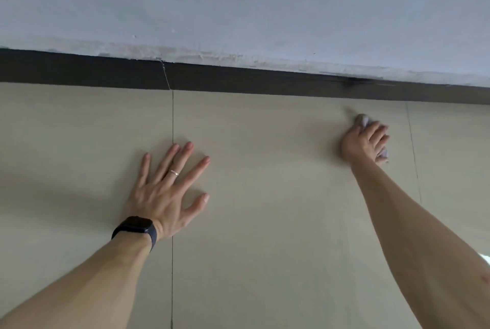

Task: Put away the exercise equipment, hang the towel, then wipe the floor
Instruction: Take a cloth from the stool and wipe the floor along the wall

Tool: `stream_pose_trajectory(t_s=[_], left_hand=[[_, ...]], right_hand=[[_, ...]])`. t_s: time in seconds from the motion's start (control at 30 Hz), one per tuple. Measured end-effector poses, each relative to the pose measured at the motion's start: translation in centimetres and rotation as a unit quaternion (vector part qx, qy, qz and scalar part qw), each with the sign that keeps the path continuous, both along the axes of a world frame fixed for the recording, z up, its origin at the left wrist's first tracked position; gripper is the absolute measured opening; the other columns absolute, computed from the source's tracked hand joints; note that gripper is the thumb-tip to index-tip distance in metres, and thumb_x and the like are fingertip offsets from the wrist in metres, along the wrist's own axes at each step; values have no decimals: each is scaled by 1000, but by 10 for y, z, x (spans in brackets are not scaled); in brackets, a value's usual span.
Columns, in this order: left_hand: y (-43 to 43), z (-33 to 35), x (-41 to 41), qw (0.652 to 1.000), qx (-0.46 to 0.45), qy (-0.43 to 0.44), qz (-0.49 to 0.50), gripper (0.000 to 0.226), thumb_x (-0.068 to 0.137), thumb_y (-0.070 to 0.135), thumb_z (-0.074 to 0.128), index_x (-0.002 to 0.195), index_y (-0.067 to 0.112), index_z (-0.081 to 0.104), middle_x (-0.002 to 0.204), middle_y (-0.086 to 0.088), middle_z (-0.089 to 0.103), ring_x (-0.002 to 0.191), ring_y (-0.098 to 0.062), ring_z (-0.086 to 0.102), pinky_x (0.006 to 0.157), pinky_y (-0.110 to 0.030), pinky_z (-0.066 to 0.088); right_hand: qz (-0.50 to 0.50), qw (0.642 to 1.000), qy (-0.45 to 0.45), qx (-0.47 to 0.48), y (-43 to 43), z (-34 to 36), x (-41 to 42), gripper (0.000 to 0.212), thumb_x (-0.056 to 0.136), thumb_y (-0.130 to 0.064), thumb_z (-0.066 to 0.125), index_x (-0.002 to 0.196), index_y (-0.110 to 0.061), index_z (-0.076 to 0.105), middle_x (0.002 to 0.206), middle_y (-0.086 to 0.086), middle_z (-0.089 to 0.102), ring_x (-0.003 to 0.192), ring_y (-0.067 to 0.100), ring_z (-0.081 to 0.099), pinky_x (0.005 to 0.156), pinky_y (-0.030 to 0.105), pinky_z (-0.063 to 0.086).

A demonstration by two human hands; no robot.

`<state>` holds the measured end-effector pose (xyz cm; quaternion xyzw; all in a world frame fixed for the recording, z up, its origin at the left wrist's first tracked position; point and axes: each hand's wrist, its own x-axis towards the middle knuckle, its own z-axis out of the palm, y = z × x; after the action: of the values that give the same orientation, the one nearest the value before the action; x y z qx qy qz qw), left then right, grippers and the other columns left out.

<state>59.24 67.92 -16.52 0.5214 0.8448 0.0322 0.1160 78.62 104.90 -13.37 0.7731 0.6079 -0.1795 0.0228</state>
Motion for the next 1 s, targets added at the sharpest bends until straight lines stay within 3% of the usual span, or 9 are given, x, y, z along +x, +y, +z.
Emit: stream_pose_trajectory(t_s=[0.07, 0.17, 0.33, 0.4, 0.5, 0.63, 0.83, 0.9, 1.0], left_hand=[[1, -1, -1, 1000, 1, 1, 1, 75, 88, 68, 29, 156, 43, 10, 167, 6, -2, 153, -17, 5, 120, -58, 7], [0, 0, -1, 1000, 0, -1, 5, 75, 87, 68, 30, 156, 43, 12, 167, 6, -3, 153, -16, 5, 120, -57, 7], [0, 2, -1, 1000, 16, -2, 8, 76, 88, 67, 32, 156, 41, 11, 167, 6, 0, 153, -17, 9, 120, -58, 7], [2, 1, 0, 1000, 21, -1, 5, 76, 88, 66, 32, 157, 40, 12, 167, 6, 0, 153, -17, 8, 120, -58, 6], [2, 0, 0, 1000, 19, 1, 8, 76, 89, 67, 30, 157, 40, 11, 167, 6, -2, 153, -17, 5, 120, -58, 6], [0, 0, 0, 1000, 11, 3, 5, 75, 91, 68, 26, 157, 41, 4, 167, 6, -8, 153, -16, -2, 121, -58, 4], [-2, 0, 0, 1000, 14, -11, -1, 73, 92, 69, 22, 155, 44, -3, 166, 8, -12, 153, -14, -9, 121, -58, 1], [-2, 1, -1, 1000, 20, -12, 4, 72, 92, 69, 21, 155, 45, -3, 166, 8, -12, 153, -14, -8, 121, -57, 1], [-3, -2, 0, 1000, 24, -9, 5, 72, 91, 70, 19, 156, 45, 2, 166, 8, -10, 153, -15, -6, 121, -57, 1]], right_hand=[[-27, 999, 21, 14, -7, -4, -41, 63, 106, -41, 23, 160, -17, 1, 168, 2, -8, 154, 18, -8, 119, 58, -7], [194, 979, 39, 55, -75, -13, -92, 63, 106, -37, 29, 159, -12, 4, 167, 7, -5, 154, 20, -6, 121, 53, -7], [701, 712, 29, 27, -161, -4, -83, 59, 106, -45, 13, 160, -20, 15, 168, -2, 6, 154, 13, 0, 125, 49, 3], [642, 763, 16, 67, -123, -7, -62, 59, 106, -49, 11, 159, -25, 17, 167, -5, 9, 154, 11, 3, 125, 47, 6], [297, 954, 19, 41, -68, -5, -34, 57, 106, -45, 18, 160, -27, 11, 168, -5, 0, 154, 13, -3, 122, 47, -3], [234, 970, 25, 58, -133, -12, -10, 56, 106, -40, 20, 160, -25, 12, 168, 0, 1, 154, 17, -1, 122, 53, 0], [752, 657, 43, 18, -270, -6, 53, 54, 106, -49, 28, 158, -32, 23, 167, -4, 14, 154, 15, 10, 122, 52, 18], [684, 726, 34, 60, -238, -13, 58, 55, 105, -52, 29, 156, -33, 28, 166, -4, 18, 153, 14, 13, 122, 50, 19], [310, 948, 31, 67, -199, -14, 67, 57, 105, -48, 28, 158, -28, 22, 168, -1, 9, 154, 16, 5, 123, 50, 8]])
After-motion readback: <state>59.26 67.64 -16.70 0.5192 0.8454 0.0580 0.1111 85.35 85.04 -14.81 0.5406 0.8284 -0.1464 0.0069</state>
